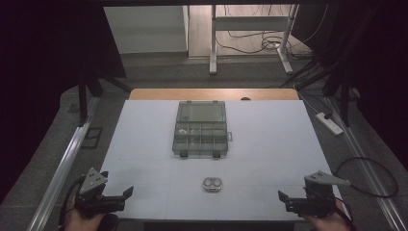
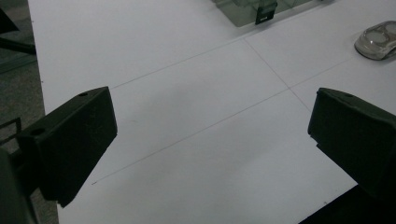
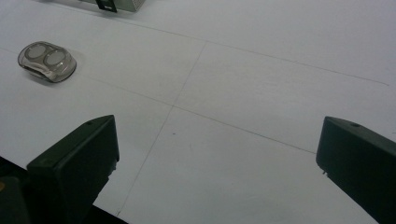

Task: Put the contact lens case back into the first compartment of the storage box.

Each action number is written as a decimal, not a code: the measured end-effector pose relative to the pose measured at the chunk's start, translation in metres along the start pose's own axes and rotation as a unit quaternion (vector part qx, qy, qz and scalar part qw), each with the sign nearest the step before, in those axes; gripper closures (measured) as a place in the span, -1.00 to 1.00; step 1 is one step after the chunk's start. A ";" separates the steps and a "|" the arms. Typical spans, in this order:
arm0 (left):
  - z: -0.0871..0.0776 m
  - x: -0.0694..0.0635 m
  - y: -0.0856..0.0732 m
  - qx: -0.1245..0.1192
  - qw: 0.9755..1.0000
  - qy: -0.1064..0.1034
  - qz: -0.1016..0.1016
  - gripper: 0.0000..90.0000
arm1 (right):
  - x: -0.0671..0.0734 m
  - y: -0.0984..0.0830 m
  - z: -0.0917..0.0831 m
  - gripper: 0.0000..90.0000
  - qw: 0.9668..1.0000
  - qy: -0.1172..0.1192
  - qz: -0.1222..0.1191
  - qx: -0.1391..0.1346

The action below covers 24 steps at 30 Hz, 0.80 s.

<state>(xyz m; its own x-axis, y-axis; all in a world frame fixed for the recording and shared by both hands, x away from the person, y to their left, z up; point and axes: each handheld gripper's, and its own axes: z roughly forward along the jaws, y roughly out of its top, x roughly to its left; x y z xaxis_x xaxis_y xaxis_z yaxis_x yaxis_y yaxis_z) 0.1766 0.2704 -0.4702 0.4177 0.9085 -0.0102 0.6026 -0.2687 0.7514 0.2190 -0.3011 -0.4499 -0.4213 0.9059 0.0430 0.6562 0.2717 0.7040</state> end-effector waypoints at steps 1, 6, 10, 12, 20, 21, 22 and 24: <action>0.000 0.000 0.000 0.000 1.000 0.000 0.000 -0.97 | 0.000 0.000 0.000 -1.00 1.000 0.000 0.000 0.000; 0.000 0.001 0.000 0.002 1.000 -0.010 0.001 -0.97 | 0.002 0.000 0.001 -1.00 1.000 0.002 -0.010 0.003; 0.001 0.000 0.000 0.001 1.000 -0.013 0.007 -0.97 | 0.003 0.001 0.002 -1.00 1.000 0.007 -0.017 0.007; 0.001 -0.001 0.000 0.002 1.000 -0.012 0.008 -0.97 | 0.003 0.001 0.002 -1.00 1.000 0.007 -0.017 0.008; -0.001 0.000 -0.001 -0.003 1.000 -0.006 0.003 -0.98 | 0.003 0.002 0.003 -1.00 0.999 0.019 -0.023 0.012; -0.002 0.000 -0.001 -0.003 1.000 -0.006 0.003 -0.98 | 0.004 0.002 0.003 -1.00 0.999 0.021 -0.025 0.012; -0.002 -0.001 -0.001 -0.004 1.000 -0.005 0.003 -0.98 | 0.004 0.002 0.003 -1.00 0.999 0.023 -0.028 0.013; -0.002 -0.001 -0.001 -0.003 1.000 -0.003 0.004 -0.98 | 0.005 0.003 0.004 -1.00 0.999 0.026 -0.033 0.014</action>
<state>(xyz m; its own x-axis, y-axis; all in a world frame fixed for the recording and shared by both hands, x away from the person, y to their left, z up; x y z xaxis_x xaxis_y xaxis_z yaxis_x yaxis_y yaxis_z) 0.1741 0.2706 -0.4696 0.4272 0.9041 -0.0085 0.5952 -0.2741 0.7554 0.2208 -0.2947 -0.4503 -0.4957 0.8678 0.0348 0.6425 0.3394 0.6870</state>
